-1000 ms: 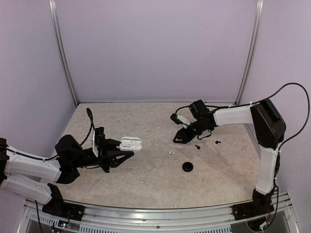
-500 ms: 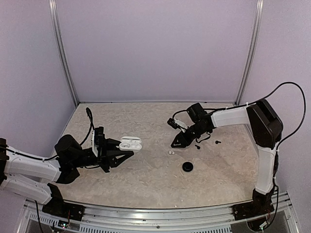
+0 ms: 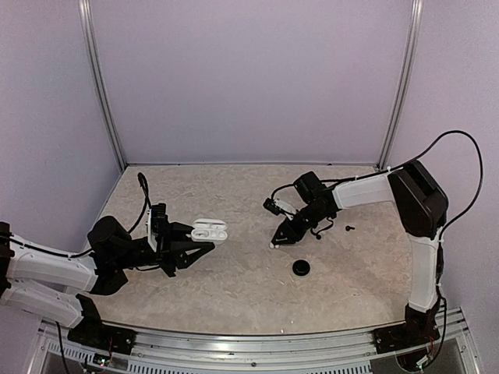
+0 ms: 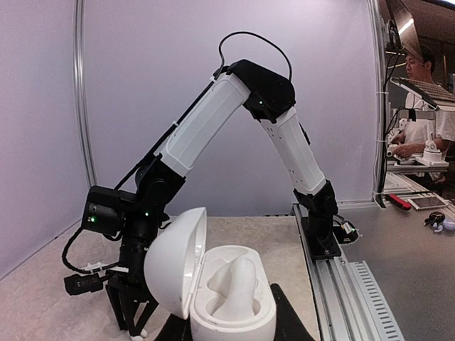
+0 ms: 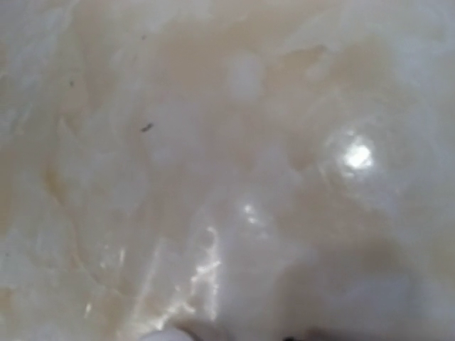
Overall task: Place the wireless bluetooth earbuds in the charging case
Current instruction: Pick up the right earbud from the center of the board.
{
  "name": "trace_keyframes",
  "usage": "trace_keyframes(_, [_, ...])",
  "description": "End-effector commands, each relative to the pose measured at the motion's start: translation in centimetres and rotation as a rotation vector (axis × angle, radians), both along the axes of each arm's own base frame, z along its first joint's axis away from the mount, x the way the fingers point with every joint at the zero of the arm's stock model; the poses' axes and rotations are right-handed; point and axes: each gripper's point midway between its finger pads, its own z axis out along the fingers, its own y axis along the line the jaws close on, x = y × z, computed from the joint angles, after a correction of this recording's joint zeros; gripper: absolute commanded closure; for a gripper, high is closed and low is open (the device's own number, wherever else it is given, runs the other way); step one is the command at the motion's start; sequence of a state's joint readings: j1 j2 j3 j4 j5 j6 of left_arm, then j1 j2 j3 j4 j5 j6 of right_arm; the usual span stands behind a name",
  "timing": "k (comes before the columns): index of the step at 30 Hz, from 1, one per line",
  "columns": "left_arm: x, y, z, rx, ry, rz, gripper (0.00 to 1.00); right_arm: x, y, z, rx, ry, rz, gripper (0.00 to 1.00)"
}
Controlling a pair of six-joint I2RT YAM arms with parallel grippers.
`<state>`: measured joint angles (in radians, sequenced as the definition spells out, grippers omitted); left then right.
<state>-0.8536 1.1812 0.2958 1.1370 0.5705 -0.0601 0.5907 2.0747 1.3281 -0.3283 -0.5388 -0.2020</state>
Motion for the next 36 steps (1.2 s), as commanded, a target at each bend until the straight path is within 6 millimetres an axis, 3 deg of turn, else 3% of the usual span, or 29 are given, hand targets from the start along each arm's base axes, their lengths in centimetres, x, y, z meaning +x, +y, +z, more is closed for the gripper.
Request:
trace_keyframes(1, [-0.2, 0.5, 0.9, -0.032, -0.034, 0.007, 1.00, -2.7, -0.7, -2.6, -0.078, 0.063, 0.037, 0.67])
trace_keyframes(17, [-0.2, 0.2, 1.0, -0.034, -0.037, -0.006, 1.00, -5.1, 0.0, -1.9, -0.051, 0.085, 0.103, 0.76])
trace_keyframes(26, [-0.2, 0.3, 1.1, -0.032, -0.039, -0.004, 1.00, -5.7, 0.3, -1.0, -0.043, 0.084, 0.119, 0.98])
trace_keyframes(31, [-0.2, 0.2, 1.0, -0.032, -0.038, -0.003, 1.00, -5.6, 0.4, 1.0, -0.028, 0.046, 0.110, 1.00])
trace_keyframes(36, [-0.1, 0.2, 0.9, -0.026, -0.034, -0.001, 1.00, -5.5, 0.5, 5.0, -0.001, -0.039, 0.104, 1.00])
